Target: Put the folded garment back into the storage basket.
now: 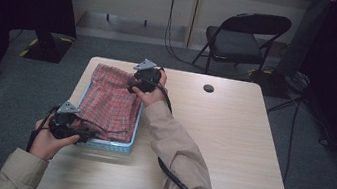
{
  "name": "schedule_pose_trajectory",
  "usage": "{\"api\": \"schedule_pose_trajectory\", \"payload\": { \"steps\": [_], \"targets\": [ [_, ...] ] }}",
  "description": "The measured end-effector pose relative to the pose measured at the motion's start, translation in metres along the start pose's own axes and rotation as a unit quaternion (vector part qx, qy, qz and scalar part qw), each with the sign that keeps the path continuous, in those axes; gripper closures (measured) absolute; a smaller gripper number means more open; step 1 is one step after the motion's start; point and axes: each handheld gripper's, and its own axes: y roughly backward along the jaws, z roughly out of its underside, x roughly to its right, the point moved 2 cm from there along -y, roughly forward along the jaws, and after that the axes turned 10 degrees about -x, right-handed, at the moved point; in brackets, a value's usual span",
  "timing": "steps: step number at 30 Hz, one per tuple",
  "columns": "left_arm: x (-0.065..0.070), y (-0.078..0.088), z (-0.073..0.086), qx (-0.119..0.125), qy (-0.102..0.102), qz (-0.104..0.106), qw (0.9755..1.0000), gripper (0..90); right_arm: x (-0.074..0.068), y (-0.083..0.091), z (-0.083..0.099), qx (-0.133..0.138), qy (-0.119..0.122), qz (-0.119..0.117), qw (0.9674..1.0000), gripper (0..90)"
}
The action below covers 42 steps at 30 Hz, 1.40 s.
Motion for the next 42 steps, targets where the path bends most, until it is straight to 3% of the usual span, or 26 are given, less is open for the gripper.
{"api": "schedule_pose_trajectory", "payload": {
  "steps": [2,8,14,18,20,30,42],
  "targets": [
    [0.001,0.001,-0.001,0.002,0.003,-0.008,1.0000,13.5,0.004,0.002,0.002,0.000,-0.003,0.000,1.0000,0.0],
    [0.004,0.006,-0.005,0.003,0.000,-0.036,0.9994,10.8,0.010,0.008,0.007,-0.004,-0.016,-0.018,0.9997,0.0],
    [0.003,0.013,-0.008,0.001,0.008,-0.049,0.9988,8.7,0.013,0.014,0.008,-0.007,-0.022,-0.029,0.9993,0.1],
    [0.004,0.022,-0.011,0.017,0.012,-0.040,0.9990,6.5,0.014,0.020,0.006,-0.004,-0.027,-0.038,0.9989,0.1],
    [0.006,0.024,-0.013,0.016,0.005,-0.037,0.9992,5.4,0.014,0.023,0.005,-0.003,-0.025,-0.041,0.9988,0.1],
    [0.012,0.025,-0.020,0.019,0.012,-0.015,0.9996,4.7,0.016,0.038,0.004,0.005,-0.025,-0.052,0.9983,0.2],
    [0.023,0.024,-0.024,0.022,0.004,-0.019,0.9996,4.8,0.022,0.053,0.008,0.009,-0.027,-0.062,0.9977,0.2]
  ]
}}
